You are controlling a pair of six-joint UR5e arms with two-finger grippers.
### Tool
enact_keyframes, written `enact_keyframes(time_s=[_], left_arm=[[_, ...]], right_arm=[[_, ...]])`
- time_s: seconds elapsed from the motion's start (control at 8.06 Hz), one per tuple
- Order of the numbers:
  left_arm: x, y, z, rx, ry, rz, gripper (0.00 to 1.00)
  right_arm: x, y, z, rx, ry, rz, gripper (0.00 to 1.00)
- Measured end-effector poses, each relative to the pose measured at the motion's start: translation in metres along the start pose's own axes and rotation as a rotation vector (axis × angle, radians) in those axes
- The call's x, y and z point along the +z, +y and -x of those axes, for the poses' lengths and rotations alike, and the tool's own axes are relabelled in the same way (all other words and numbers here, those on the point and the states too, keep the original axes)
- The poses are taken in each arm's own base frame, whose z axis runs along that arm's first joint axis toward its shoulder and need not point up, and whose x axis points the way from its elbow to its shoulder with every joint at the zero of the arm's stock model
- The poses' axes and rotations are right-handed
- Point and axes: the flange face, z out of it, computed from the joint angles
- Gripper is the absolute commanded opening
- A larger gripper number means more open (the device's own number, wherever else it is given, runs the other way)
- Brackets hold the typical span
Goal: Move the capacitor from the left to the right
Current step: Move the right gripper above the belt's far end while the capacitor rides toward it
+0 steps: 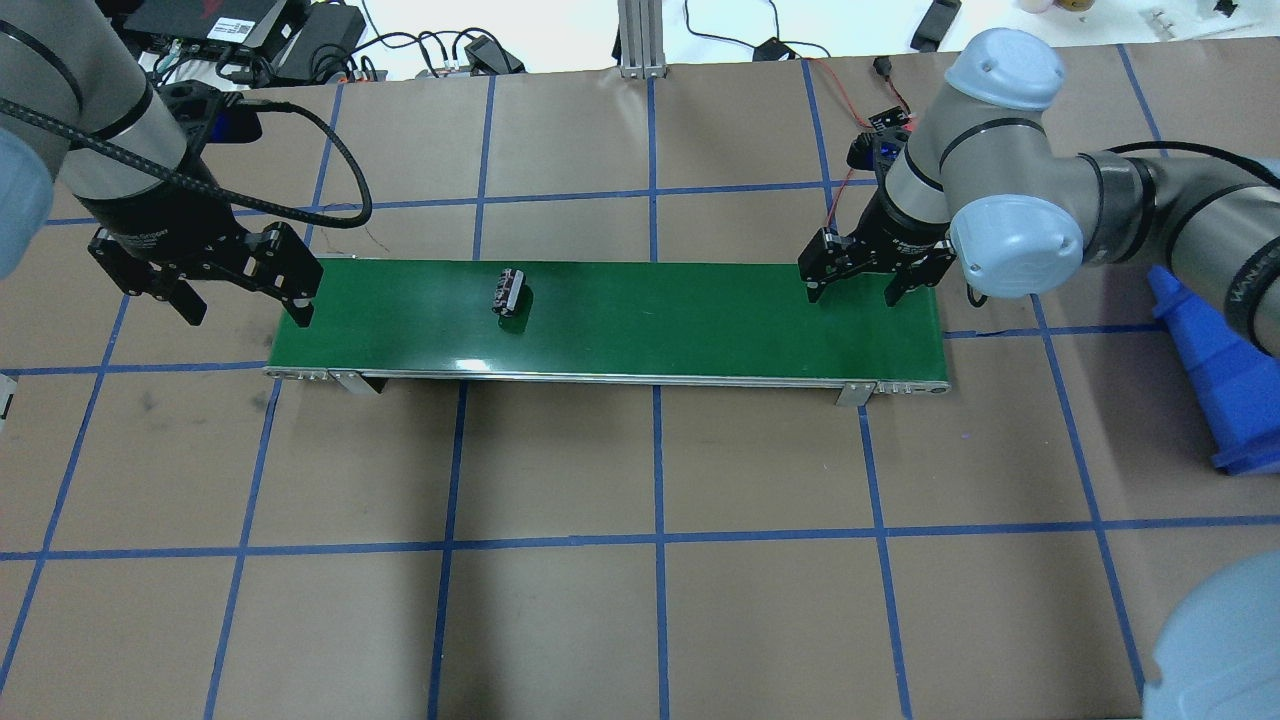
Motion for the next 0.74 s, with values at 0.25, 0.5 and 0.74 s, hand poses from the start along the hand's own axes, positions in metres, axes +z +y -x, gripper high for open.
enact_keyframes(time_s=[0.25,0.5,0.74], left_arm=[[0.0002,-0.0005,0.0005,-0.002,-0.004,0.001,1.00],[0.0004,-0.0005,0.0006,-0.004,-0.005,0.001,1.00],[0.0010,-0.0004,0.0006,-0.003,-0.006,0.003,1.00]], right_arm=[[-0.0001,0.0007,0.0003,-0.001,-0.005,-0.001,1.00],[-0.0002,0.0008,0.0008,-0.001,-0.011,-0.001,1.00],[-0.0002,0.0009,0.0010,0.000,-0.013,-0.002,1.00]])
